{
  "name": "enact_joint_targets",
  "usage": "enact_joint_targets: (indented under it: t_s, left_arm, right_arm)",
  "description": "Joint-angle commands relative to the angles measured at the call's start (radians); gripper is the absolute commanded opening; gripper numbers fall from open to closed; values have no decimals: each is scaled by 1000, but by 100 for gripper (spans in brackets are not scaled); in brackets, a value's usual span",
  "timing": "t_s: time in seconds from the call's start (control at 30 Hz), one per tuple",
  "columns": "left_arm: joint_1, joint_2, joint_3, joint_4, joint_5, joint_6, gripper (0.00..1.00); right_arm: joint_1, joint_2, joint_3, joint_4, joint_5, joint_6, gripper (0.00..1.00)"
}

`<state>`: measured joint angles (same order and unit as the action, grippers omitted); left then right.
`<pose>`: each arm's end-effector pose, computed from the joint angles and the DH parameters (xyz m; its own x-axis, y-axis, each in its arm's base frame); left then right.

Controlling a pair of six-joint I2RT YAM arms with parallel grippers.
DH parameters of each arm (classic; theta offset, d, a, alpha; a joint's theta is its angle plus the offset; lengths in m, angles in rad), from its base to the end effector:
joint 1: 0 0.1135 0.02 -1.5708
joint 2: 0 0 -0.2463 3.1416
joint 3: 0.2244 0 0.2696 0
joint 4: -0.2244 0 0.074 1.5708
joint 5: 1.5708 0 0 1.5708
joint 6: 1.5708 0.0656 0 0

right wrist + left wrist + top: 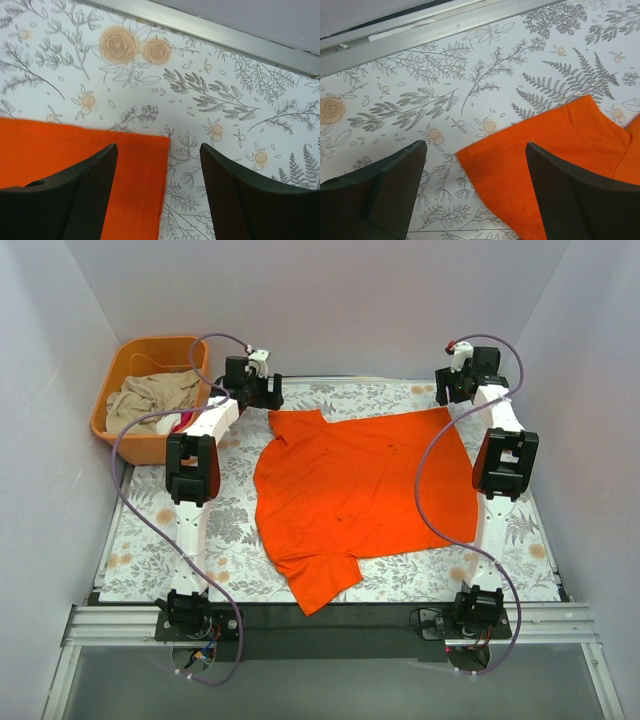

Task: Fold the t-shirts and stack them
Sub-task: Fold the tshirt

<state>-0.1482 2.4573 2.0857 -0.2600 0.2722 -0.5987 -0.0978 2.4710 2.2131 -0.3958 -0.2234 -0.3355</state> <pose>0.5792 -0.1043 0.1487 -0.6835 -0.4468 -0.5772 -0.0343 0.8096 -0.5860 0.5905 -0.0433 0.1736 -0.5452 -0.2691 -0.7939 -0.2746 0.9521 -0.1342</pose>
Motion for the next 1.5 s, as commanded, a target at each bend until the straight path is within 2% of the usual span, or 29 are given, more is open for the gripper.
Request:
enact_joint_targets:
  t_s: [0.0, 0.17, 0.27, 0.6, 0.77, 1.03, 1.1, 1.13, 1.17, 1.2, 1.27, 1.4, 1.47]
  left_arm:
    - [-5, -78, -7, 5, 48, -53, 75]
    - [-5, -72, -22, 5, 47, -53, 75]
    - [-5, -66, -26, 4, 38, -50, 76]
    - [-5, -23, 8, -38, 27, -49, 80]
    - [-7, -20, 4, -35, 41, -55, 81]
    - [-7, -8, 10, -36, 68, -81, 81]
    - [-7, -17, 2, -35, 67, -79, 81]
    - [-7, -18, -6, -36, 68, -75, 81]
    - [-7, -21, -7, -35, 70, -72, 81]
    - [-7, -23, -10, -36, 70, -69, 81]
    - [-7, -24, -13, -36, 67, -66, 80]
    - [-7, -14, 4, -38, 78, -65, 80]
    - [-8, 0, 17, -42, 53, -64, 80]
  right_arm:
    - [-5, 52, 79, 32, -27, 119, 64]
    - [-5, 63, 50, 43, -16, 131, 62]
    - [-5, 55, 19, 40, -21, 127, 58]
    - [-5, 66, 20, -37, 9, 78, 57]
    - [0, 111, 103, -92, 7, 70, 56]
    - [20, 132, 135, -132, 33, 44, 56]
    - [30, 146, 158, -147, 38, 24, 48]
    - [35, 149, 158, -155, 32, 15, 42]
    - [38, 146, 155, -153, 36, 9, 31]
    - [46, 144, 155, -153, 42, 0, 26]
    - [52, 149, 155, -156, 59, -8, 24]
    - [55, 143, 149, -155, 61, -13, 4]
    - [55, 138, 140, -153, 59, -16, 1]
